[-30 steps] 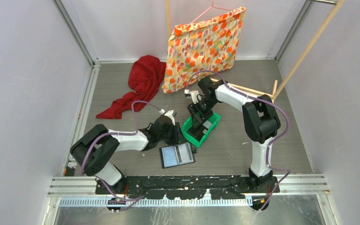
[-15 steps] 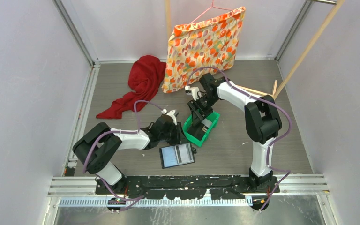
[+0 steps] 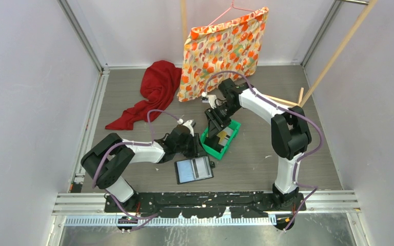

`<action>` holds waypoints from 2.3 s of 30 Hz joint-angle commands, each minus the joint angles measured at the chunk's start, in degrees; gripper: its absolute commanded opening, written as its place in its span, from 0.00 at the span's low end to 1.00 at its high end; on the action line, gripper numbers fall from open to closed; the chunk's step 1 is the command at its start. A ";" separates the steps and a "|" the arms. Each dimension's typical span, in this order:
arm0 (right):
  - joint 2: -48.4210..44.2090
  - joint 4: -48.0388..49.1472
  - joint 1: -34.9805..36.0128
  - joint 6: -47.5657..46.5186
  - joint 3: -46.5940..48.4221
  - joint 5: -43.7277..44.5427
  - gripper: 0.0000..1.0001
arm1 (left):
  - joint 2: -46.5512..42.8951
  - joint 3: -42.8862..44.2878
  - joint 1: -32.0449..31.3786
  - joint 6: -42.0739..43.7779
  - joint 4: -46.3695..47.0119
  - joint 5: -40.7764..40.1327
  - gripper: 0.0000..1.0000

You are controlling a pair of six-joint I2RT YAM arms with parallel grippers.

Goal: Put the credit cards into the card holder
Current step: Pick up the credit card from the storage box.

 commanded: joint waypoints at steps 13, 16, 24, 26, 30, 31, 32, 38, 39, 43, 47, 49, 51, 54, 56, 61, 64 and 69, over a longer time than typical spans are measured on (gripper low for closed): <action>-0.06 -4.04 1.54 3.12 -1.32 -0.19 0.44 | 0.93 1.71 0.71 -0.62 4.47 -3.93 0.31; 0.51 -3.71 1.64 3.18 -1.18 1.79 0.38 | 0.87 1.75 0.72 -0.62 4.47 -4.01 0.31; 0.90 -1.39 1.68 1.89 -1.00 6.95 0.15 | -0.18 1.46 1.10 -0.25 4.74 -3.67 0.32; 0.16 -1.14 1.33 0.75 -1.00 8.09 0.08 | -1.51 0.97 1.50 0.18 4.62 -3.83 0.34; -2.01 -0.87 -0.60 -1.83 -0.96 7.58 0.01 | -7.17 -0.93 2.65 1.88 3.77 -4.34 0.40; -2.53 -1.06 -1.36 -2.74 -0.87 6.43 0.01 | -8.93 -1.41 2.96 2.60 3.47 -4.37 0.41; -2.99 -1.23 -2.13 -3.50 -0.83 5.20 0.01 | -10.59 -1.76 3.26 3.54 3.05 -4.37 0.43; -4.47 -4.43 -6.61 -11.46 -0.37 -3.44 0.01 | -22.24 -2.71 4.23 11.19 -0.11 -4.85 0.60; -4.41 -4.93 -6.96 -12.98 -0.12 -4.65 0.01 | -23.24 -2.98 4.23 12.00 0.08 -4.97 0.65; -3.83 -8.38 -8.79 -19.24 1.23 -7.47 0.01 | -26.46 -4.13 4.23 15.20 5.24 -2.44 0.75; -3.68 -12.64 -9.24 -27.74 2.75 -9.18 0.01 | -25.89 -5.01 4.21 19.26 10.42 1.11 0.73; -3.49 -14.36 -9.25 -31.51 3.63 -9.79 0.01 | -25.30 -5.14 4.45 22.73 11.81 2.81 0.72; -2.84 -16.50 -9.33 -35.19 5.03 -10.55 0.01 | -24.58 -5.00 5.29 26.47 12.60 5.73 0.71; -1.82 -17.44 -9.34 -38.30 6.46 -11.41 0.01 | -23.34 -3.31 7.98 29.61 11.35 10.30 0.69; -1.94 -17.65 -9.36 -41.27 6.24 -12.56 0.01 | -21.93 -1.67 10.03 31.41 9.89 13.79 0.67; -3.74 -16.97 -9.49 -48.30 4.26 -14.51 0.01 | -17.26 3.08 13.74 37.25 7.93 22.55 0.62; -3.69 -17.25 -9.43 -51.02 4.14 -14.81 0.01 | -13.94 5.68 13.77 41.67 8.18 27.53 0.59; -4.65 -15.43 -9.62 -52.75 3.04 -14.98 0.01 | -9.69 7.69 13.79 47.03 10.25 32.81 0.54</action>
